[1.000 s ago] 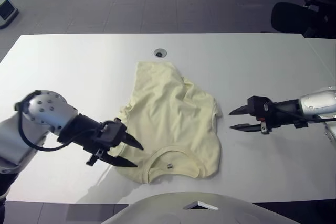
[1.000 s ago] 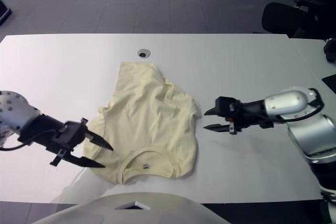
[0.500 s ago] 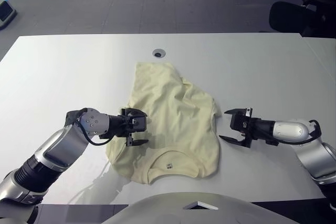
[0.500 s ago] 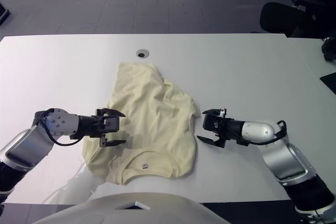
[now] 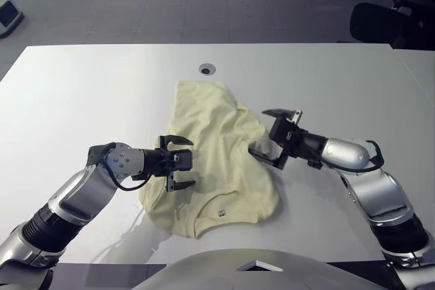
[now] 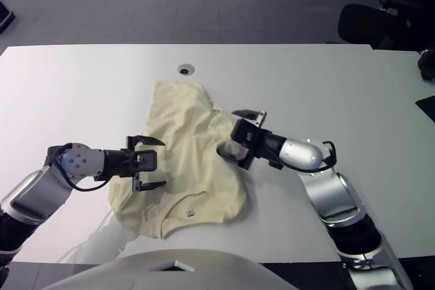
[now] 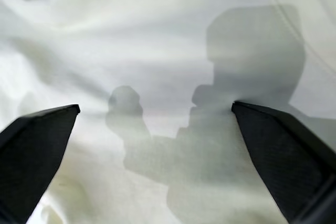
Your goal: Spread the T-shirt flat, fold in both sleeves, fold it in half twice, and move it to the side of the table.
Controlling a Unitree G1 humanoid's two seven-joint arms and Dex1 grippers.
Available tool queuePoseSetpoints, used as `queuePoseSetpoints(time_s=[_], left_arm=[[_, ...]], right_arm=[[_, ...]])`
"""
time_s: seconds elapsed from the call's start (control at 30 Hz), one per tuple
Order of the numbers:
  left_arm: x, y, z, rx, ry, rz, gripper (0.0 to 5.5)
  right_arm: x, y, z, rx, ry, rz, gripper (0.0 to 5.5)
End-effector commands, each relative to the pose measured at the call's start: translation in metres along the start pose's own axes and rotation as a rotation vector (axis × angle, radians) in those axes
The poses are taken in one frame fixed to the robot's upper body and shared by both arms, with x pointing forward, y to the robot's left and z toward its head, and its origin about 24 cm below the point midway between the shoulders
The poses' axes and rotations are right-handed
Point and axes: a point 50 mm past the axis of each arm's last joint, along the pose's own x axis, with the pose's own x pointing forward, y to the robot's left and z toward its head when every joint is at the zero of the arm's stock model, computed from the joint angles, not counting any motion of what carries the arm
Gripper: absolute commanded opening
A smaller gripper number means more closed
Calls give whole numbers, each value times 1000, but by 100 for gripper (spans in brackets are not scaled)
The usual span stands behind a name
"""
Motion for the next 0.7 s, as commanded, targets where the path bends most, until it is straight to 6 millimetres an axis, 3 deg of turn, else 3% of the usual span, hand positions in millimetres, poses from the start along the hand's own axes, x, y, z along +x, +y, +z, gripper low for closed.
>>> queuePoseSetpoints(time_s=[0.03,0.2,0.3,0.37,0.5,0.7], left_arm=[[10,-21,-18,-76,82,-74,540],[14,-15,-16,-54,78,-85,540],[15,-10,-14,-32,77,-92,540],[13,-9,-15,-29,79,-93,540],[13,-13,-17,-39,84,-94,540],[12,-20,-18,-65,82,-84,540]], right_arm=[[16,7,25,-16,-76,37,538],[64,46,10,113,-62,140,538],[73,41,3,184,-52,54,538],[65,24,5,263,-75,-39,538],[29,-7,0,505,-115,-213,538],[-31,-7,-53,981,35,-330,538]])
